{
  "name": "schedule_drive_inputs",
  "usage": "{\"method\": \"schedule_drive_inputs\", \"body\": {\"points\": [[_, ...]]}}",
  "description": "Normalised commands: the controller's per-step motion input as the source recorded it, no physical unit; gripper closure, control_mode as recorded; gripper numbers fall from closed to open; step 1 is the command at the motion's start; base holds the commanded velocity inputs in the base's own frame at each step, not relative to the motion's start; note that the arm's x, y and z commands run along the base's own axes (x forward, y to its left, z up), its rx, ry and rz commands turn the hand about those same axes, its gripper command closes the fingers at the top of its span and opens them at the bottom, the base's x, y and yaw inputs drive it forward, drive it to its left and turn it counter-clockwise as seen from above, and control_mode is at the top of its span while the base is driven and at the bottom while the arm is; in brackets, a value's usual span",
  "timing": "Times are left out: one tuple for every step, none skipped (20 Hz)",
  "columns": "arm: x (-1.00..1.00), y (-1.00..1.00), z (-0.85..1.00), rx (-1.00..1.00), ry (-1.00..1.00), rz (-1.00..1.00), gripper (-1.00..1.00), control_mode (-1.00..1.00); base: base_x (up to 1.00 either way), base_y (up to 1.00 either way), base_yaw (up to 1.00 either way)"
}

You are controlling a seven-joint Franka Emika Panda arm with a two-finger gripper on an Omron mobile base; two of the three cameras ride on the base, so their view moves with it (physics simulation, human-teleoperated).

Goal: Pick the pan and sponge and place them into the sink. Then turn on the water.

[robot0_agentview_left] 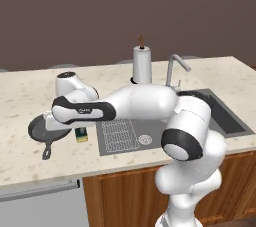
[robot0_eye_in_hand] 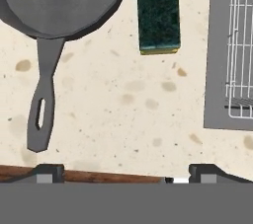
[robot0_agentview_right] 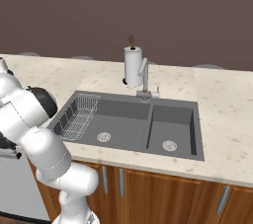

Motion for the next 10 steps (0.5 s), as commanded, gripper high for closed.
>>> {"method": "schedule_drive_inputs", "body": {"points": [[0.13,0.29,-0.17,-0.01,0.02,0.0,-1.0,-1.0,0.0,0.0,0.0],[0.12,0.27,-0.16,0.0,0.02,0.0,-1.0,-1.0,0.0,0.0,0.0],[0.11,0.26,-0.16,0.0,0.02,0.0,-1.0,-1.0,0.0,0.0,0.0],[0.1,0.26,-0.15,0.0,0.02,0.0,-1.0,-1.0,0.0,0.0,0.0],[0.1,0.26,-0.14,0.0,0.01,0.0,-1.0,-1.0,0.0,0.0,0.0],[0.09,0.25,-0.14,0.0,0.01,0.0,-1.0,-1.0,0.0,0.0,0.0],[0.1,0.25,-0.14,0.0,0.01,0.0,-1.0,-1.0,0.0,0.0,0.0],[0.11,0.26,-0.14,0.0,0.01,0.0,-1.0,-1.0,0.0,0.0,0.0],[0.11,0.27,-0.16,0.0,0.02,0.0,-1.0,-1.0,0.0,0.0,0.0],[0.1,0.27,-0.16,0.0,0.01,0.0,-1.0,-1.0,0.0,0.0,0.0]]}}
